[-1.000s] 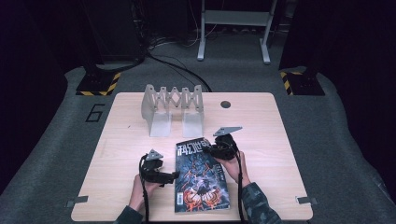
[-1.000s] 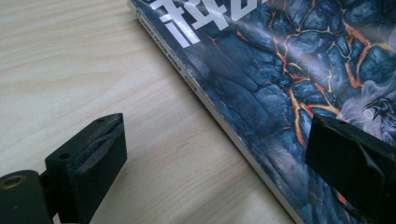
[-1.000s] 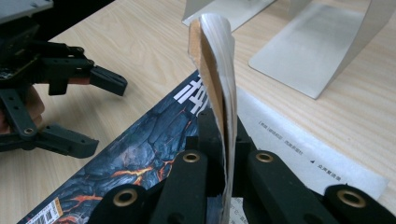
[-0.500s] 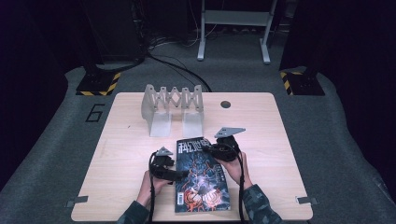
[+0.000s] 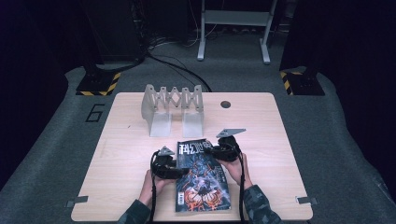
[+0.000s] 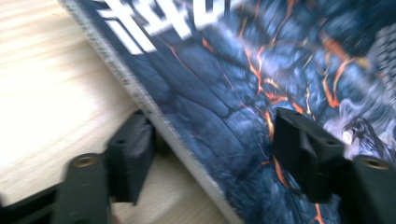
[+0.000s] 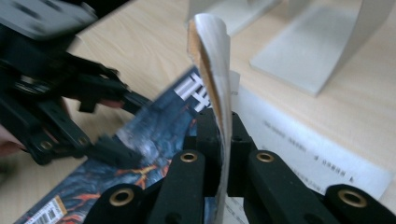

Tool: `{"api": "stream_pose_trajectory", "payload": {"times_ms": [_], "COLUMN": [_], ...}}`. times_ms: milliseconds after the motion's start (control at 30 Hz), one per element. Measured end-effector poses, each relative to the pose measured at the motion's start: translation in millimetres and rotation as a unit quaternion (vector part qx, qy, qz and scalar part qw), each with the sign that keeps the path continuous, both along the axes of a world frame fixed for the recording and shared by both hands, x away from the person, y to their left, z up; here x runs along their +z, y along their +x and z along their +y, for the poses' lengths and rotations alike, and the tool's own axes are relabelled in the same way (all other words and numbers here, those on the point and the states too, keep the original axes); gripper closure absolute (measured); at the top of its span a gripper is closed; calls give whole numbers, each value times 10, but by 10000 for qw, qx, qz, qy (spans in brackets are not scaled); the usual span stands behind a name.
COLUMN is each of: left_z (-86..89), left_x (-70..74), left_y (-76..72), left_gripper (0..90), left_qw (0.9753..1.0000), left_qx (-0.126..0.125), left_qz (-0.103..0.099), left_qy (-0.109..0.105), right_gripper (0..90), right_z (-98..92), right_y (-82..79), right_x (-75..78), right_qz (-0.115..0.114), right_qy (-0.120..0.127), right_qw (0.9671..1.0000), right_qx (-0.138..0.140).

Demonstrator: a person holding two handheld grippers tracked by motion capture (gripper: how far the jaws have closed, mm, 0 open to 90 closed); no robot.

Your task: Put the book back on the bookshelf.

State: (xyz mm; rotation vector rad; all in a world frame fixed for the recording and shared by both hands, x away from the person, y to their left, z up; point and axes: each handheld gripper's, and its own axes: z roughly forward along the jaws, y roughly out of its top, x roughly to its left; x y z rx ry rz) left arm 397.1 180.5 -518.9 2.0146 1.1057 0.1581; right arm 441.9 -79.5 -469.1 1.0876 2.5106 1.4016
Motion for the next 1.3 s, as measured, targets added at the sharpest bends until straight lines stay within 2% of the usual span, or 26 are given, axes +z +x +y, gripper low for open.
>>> {"api": "stream_pose_trajectory", "payload": {"times_ms": [33, 167, 233, 267, 333, 367, 533, 633, 667, 733, 833, 867, 900, 1000, 1100, 1233, 1300], "left_z": [-11, -27, -20, -18, -6, -13, -4, -6, 7, -2, 23, 23, 18, 38, 26, 7, -10], "left_x": [-4, -3, -3, -1, -4, -10, -9, -2, 3, 6, 25, 25, 32, 51, 58, 74, 82], "left_y": [-13, -32, -32, -35, -29, -32, -26, -23, -13, -8, 18, 18, 29, 59, 78, 138, 167], "left_gripper": [388, 416, 433, 440, 452, 454, 465, 467, 468, 469, 471, 471, 470, 448, 401, 366, 363], "left_qw": [10000, 9997, 9997, 9997, 9997, 9998, 9998, 9998, 9998, 9998, 9997, 9997, 9998, 9993, 9983, 9971, 9971], "left_qx": [44, 47, 55, 84, 41, 86, 66, 79, -4, 30, -102, -102, -77, -268, -440, -626, -637], "left_qz": [-62, -150, -155, -136, -150, -162, -154, -121, -109, -92, 12, 12, 52, 148, 110, 170, 167], "left_qy": [47, 173, 189, 186, 182, 113, 117, 133, 186, 150, 211, 211, 187, 237, 370, 402, 390], "right_gripper": [869, 832, 760, 744, 702, 656, 553, 478, 439, 416, 419, 419, 420, 422, 425, 427, 429], "right_z": [5, -4, -6, -2, -26, -46, -155, -184, -182, -186, -224, -224, -258, -249, -252, -249, -249], "right_y": [22, 81, 100, 92, 72, 46, -83, -169, -194, -223, -242, -242, -242, -264, -271, -264, -264], "right_x": [-51, -166, -202, -214, -235, -238, -264, -289, -294, -318, -353, -353, -371, -377, -384, -380, -381], "right_qz": [62, 268, 363, 410, 449, 464, 449, 508, 490, 486, 595, 595, 583, 540, 470, 490, 487], "right_qy": [-110, -227, -359, -480, -643, -714, -1257, -1377, -1375, -1533, -1338, -1338, -1273, -1279, -1280, -1291, -1294], "right_qw": [9999, 9991, 9983, 9973, 9961, 9954, 9887, 9855, 9841, 9811, 9833, 9833, 9848, 9847, 9849, 9850, 9851], "right_qx": [-73, -249, -279, -381, -397, -442, -678, -850, -1013, -1078, -1080, -1080, -1024, -1052, -1065, -1031, -1027]}}
